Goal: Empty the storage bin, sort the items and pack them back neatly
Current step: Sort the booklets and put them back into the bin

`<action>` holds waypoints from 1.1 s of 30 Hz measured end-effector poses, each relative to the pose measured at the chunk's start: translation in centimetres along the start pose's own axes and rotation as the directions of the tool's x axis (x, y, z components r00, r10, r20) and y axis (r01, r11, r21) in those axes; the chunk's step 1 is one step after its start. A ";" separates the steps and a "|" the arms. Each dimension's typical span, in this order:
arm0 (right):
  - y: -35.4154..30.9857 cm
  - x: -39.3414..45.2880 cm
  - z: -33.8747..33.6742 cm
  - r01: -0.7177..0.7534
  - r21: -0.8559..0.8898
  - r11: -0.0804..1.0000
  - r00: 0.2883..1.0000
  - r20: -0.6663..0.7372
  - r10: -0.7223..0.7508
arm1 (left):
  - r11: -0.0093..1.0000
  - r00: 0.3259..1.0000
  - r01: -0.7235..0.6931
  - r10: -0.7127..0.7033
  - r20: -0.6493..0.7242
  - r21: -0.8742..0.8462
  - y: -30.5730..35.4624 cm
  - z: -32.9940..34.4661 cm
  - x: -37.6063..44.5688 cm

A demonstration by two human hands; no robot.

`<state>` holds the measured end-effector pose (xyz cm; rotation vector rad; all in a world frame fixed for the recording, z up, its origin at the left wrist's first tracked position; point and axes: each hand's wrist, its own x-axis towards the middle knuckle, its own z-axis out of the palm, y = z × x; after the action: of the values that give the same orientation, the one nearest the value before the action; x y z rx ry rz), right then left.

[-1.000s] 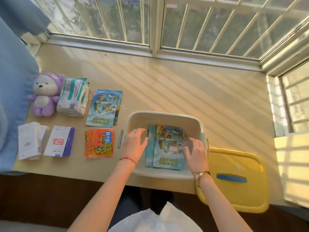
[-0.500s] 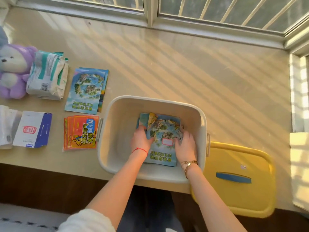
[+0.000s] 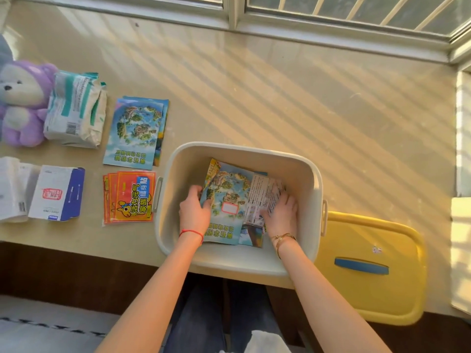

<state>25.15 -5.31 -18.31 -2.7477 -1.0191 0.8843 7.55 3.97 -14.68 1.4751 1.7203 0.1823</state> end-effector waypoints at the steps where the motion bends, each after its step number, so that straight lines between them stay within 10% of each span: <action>1: -0.1 0.1 0.2 0.002 -0.020 1.000 1.000 -0.006 -0.002 | 1.000 1.000 0.003 -0.003 -0.005 -0.014 0.0 -0.3 -0.1; 11: -0.9 1.0 0.9 0.034 -0.111 0.993 0.995 -0.092 -0.045 | 0.997 1.000 0.010 -0.009 0.017 -0.078 -0.7 -0.9 -0.2; 24: -2.0 1.0 1.0 -0.215 0.244 0.946 0.974 -0.021 0.226 | 0.989 0.996 -0.090 0.089 -0.016 -0.120 0.3 -3.8 -1.9; 33: -2.9 -5.7 -5.8 -0.001 0.658 0.753 0.992 -0.092 0.082 | 0.967 0.988 -0.145 0.128 -0.091 -0.208 2.0 -9.5 -4.3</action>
<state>23.17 -5.85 -9.90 -2.1808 -0.4815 0.8629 2.58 4.63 -5.34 1.4416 1.6035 0.4888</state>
